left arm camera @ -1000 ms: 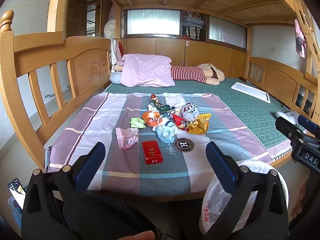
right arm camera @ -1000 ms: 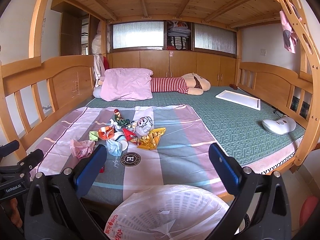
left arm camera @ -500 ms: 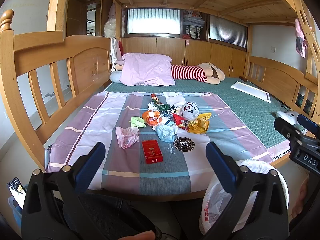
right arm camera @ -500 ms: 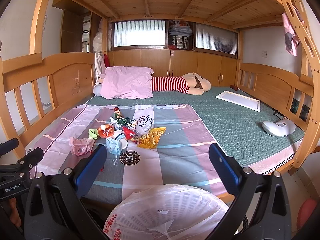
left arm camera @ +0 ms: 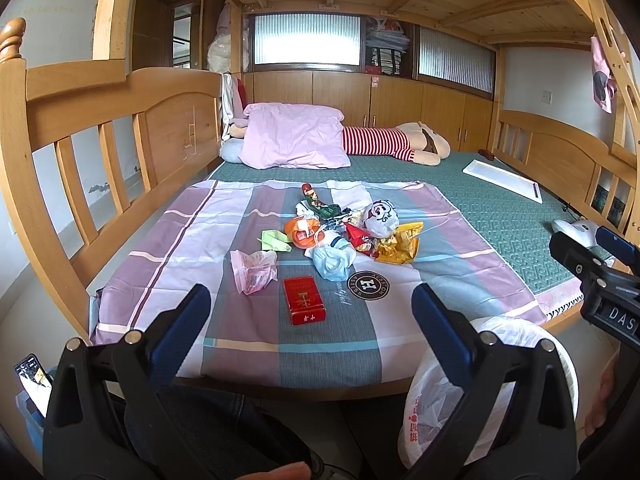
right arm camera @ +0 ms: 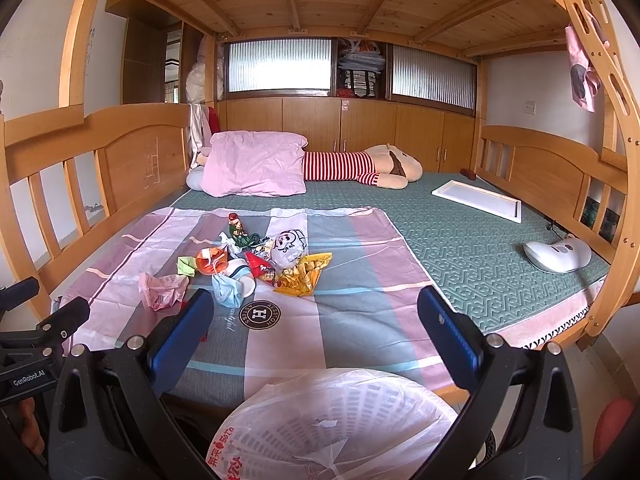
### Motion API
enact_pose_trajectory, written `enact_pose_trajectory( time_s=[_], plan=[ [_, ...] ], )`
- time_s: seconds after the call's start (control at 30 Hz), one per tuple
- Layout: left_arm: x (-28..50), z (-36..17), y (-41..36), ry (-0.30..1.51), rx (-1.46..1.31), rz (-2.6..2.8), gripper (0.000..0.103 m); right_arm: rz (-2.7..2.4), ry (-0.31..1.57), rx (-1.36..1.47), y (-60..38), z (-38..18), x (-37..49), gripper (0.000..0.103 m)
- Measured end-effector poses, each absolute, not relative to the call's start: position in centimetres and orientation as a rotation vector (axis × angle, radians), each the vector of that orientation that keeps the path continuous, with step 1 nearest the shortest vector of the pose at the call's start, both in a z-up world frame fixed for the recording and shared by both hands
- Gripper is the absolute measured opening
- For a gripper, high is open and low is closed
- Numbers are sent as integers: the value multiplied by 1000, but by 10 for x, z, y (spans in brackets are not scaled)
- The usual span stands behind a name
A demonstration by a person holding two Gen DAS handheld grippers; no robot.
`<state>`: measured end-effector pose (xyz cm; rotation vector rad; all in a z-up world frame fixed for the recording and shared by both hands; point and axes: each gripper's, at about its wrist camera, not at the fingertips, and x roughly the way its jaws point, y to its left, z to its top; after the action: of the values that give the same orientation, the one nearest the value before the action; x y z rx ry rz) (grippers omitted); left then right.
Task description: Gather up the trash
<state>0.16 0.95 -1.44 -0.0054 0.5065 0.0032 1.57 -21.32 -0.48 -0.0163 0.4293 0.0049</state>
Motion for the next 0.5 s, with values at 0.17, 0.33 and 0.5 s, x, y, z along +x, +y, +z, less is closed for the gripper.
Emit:
enact_pose_trajectory(
  time_s=[0.17, 0.33, 0.5],
  plan=[
    [1, -16, 10, 511, -6, 7, 100, 4, 431, -16, -214, -6, 16, 100],
    [1, -17, 11, 513, -6, 8, 100, 3, 434, -18, -214, -8, 16, 100],
    [0, -17, 12, 518, -8, 10, 100, 6, 437, -14, -215, -11, 16, 100]
  ],
)
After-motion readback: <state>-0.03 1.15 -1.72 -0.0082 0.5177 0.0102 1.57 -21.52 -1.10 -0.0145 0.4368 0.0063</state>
